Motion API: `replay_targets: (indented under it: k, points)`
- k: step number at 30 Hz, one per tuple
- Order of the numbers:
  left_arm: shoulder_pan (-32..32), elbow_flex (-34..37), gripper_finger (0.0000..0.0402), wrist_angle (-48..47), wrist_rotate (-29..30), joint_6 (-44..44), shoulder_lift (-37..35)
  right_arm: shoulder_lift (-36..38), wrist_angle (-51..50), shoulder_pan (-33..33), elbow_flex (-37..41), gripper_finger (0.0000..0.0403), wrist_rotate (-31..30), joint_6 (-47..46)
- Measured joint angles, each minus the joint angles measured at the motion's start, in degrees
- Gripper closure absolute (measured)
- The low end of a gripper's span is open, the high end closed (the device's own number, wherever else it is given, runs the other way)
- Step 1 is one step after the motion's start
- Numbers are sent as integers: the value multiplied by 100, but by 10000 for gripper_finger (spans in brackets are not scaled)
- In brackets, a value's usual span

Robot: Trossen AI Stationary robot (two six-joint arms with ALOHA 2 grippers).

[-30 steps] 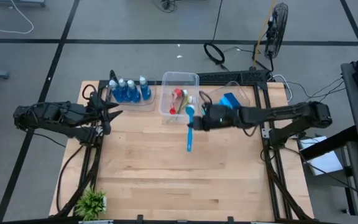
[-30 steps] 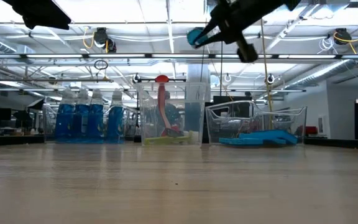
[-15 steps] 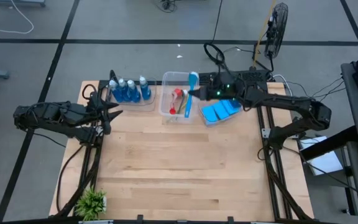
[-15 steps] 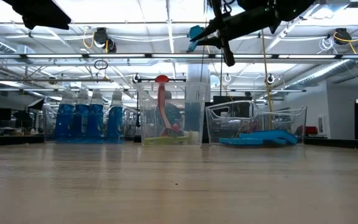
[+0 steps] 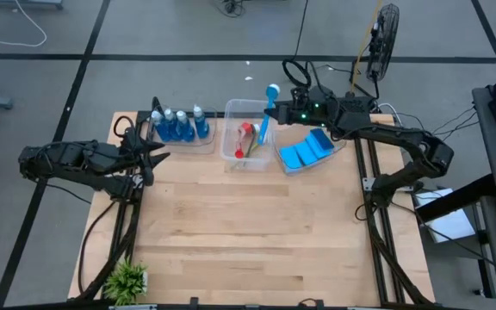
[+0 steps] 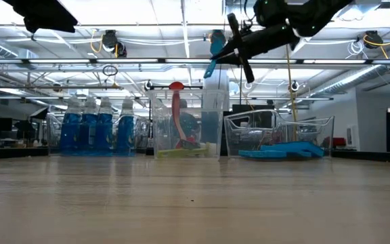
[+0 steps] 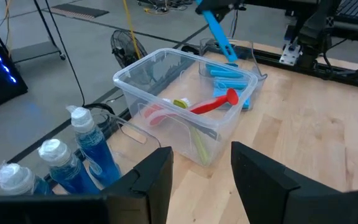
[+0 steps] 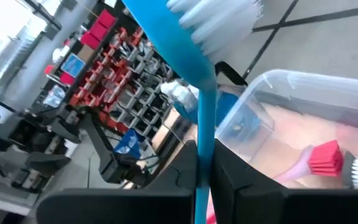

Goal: Pick & Place Kitchen Sink Supplies
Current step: Put the grey dish brush into the large transparent bin

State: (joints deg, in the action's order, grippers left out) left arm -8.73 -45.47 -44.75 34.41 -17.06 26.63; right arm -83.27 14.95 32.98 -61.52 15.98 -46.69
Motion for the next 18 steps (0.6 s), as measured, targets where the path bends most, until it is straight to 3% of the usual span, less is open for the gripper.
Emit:
replay_targets:
  k: [11, 18]
  points:
    - [0, 0, 236, 0, 0, -148, 0, -586, 227, -23, -279, 395, 93, 385]
    - [0, 0, 236, -4, -2, -127, 0, -991, -656, -174, -870, 395, 234, 815]
